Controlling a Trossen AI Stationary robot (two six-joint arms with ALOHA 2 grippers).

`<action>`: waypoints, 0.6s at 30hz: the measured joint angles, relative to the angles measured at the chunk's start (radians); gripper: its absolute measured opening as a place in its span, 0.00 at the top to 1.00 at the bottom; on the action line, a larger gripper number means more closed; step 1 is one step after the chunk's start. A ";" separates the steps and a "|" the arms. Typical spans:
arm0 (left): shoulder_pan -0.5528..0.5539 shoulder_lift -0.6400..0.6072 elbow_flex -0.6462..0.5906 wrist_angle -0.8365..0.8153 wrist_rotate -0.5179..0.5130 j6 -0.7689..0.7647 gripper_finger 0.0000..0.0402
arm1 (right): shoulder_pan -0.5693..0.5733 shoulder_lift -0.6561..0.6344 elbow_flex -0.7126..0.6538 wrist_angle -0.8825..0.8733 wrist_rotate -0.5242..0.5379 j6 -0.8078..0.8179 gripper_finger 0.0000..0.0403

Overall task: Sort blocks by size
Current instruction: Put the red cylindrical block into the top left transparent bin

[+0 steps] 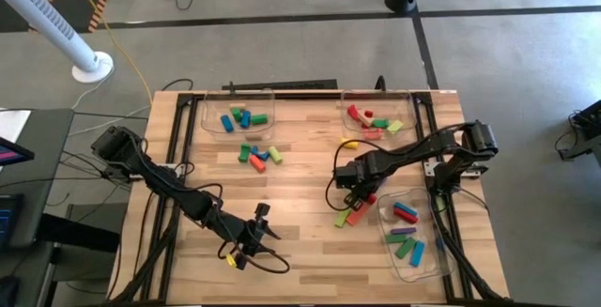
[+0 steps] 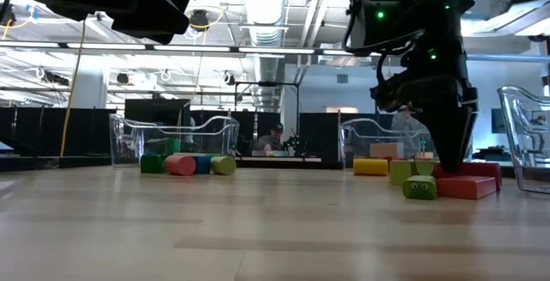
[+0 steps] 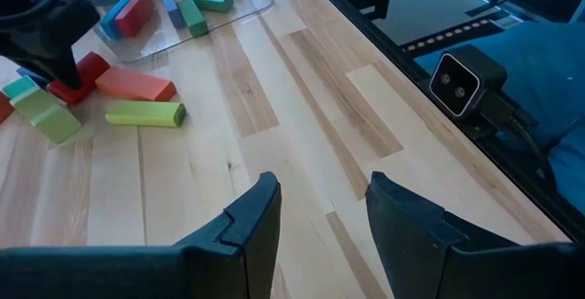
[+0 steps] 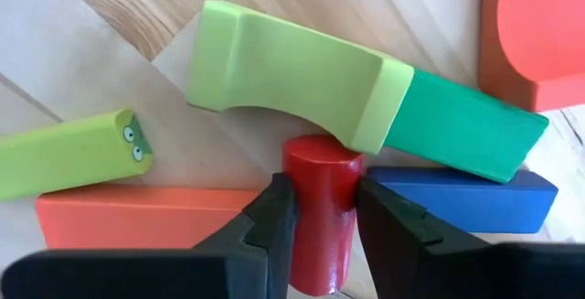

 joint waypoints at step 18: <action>0.000 0.000 0.000 0.000 0.000 0.000 0.61 | 0.035 0.002 -0.001 0.086 0.003 -0.013 0.66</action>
